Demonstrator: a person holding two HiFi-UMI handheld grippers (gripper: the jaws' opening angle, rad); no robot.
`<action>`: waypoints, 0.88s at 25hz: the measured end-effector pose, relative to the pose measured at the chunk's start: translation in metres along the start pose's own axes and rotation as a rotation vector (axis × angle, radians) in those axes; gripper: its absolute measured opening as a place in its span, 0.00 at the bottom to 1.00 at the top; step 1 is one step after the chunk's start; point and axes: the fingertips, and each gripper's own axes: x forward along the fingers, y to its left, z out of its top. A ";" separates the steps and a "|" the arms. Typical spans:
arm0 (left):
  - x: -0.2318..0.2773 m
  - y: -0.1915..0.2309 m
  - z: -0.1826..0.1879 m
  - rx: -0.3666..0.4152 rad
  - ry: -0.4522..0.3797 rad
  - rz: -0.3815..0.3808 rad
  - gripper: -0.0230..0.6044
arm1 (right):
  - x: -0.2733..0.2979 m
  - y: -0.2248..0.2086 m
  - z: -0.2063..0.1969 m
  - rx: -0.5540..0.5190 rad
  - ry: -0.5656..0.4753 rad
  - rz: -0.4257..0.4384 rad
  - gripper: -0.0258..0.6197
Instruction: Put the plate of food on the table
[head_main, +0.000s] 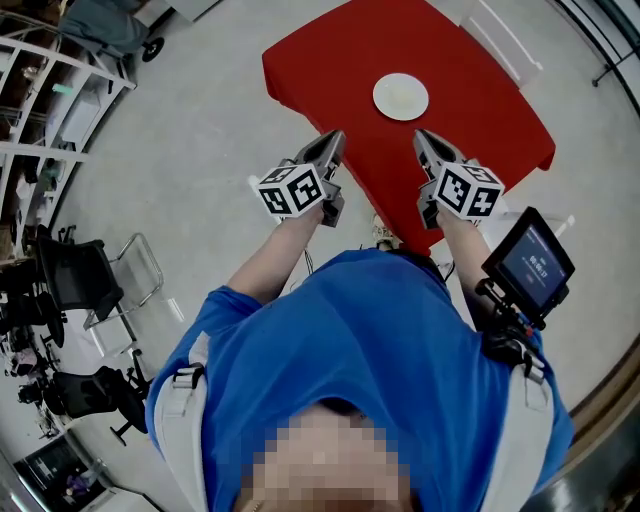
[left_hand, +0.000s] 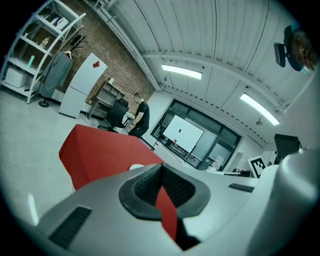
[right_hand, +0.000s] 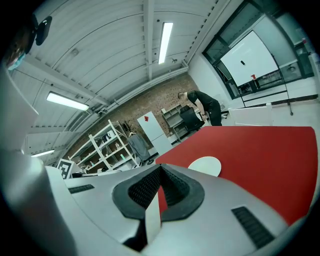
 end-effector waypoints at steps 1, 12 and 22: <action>-0.001 -0.001 0.001 0.001 -0.002 -0.002 0.05 | 0.000 0.000 0.000 -0.001 -0.001 0.001 0.04; -0.001 0.000 0.000 0.004 -0.004 -0.005 0.05 | 0.000 0.002 -0.002 -0.027 0.000 0.004 0.04; 0.000 -0.001 0.001 0.004 -0.003 -0.010 0.05 | 0.000 0.001 0.000 -0.033 -0.003 -0.003 0.04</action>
